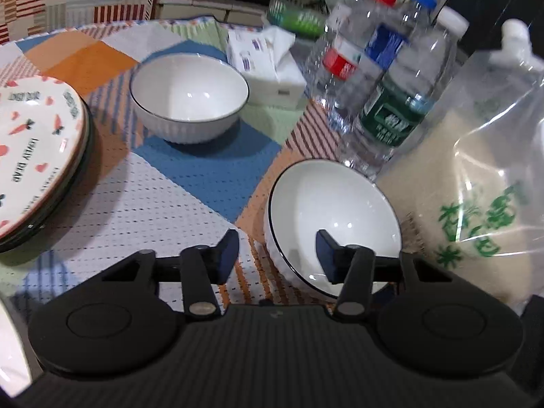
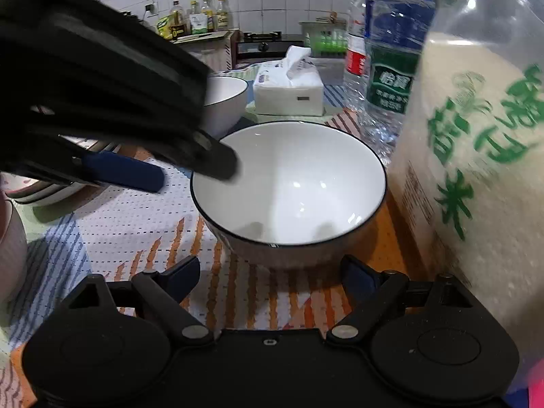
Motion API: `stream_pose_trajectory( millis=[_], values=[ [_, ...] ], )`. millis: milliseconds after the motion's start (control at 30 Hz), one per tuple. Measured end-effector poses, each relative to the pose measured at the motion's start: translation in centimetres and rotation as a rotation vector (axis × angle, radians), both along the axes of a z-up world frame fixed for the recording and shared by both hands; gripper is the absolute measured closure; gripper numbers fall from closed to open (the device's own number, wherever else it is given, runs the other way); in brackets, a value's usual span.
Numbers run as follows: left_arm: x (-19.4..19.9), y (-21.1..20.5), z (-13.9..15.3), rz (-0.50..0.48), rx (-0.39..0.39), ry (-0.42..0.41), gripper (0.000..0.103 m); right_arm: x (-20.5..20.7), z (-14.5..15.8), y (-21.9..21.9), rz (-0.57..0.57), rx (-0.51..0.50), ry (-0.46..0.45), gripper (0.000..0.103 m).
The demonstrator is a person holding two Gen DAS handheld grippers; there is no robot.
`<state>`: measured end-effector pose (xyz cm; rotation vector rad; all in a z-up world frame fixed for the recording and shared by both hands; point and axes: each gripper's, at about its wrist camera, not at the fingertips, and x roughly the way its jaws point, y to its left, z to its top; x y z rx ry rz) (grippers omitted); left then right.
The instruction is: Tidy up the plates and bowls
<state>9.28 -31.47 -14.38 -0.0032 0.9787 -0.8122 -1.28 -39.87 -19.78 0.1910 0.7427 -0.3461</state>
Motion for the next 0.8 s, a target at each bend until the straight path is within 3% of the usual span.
stream_pose_trajectory(
  millis=[33, 100, 133, 300, 500, 600, 800],
  values=[
    [0.2, -0.2, -0.3, -0.004, 0.007, 0.008, 0.067, 0.2, 0.0, 0.1, -0.003, 0.0, -0.004, 0.011],
    [0.5, -0.3, -0.7, -0.008, 0.01, 0.036, 0.085, 0.5, -0.1, 0.1, -0.002, -0.008, -0.011, 0.011],
    [0.8, -0.1, -0.7, -0.015, -0.006, 0.063, 0.087, 0.7, -0.2, 0.1, 0.0, -0.016, -0.008, 0.011],
    [1.9, 1.3, -1.3, 0.016, -0.08, 0.17, 0.087, 1.0, -0.6, 0.1, 0.005, -0.029, 0.001, 0.011],
    [1.5, 1.7, -0.5, 0.013, -0.031, 0.158, 0.088, 1.5, -0.7, 0.0, 0.05, -0.062, 0.01, 0.011],
    [1.8, 2.3, 0.0, 0.025, -0.02, 0.209, 0.088, 1.6, -0.5, -0.1, 0.061, -0.068, 0.011, 0.011],
    [1.1, 4.2, 3.4, 0.029, 0.043, 0.207, 0.088, 0.7, 1.9, 1.0, 0.107, -0.07, -0.025, 0.011]
  ],
)
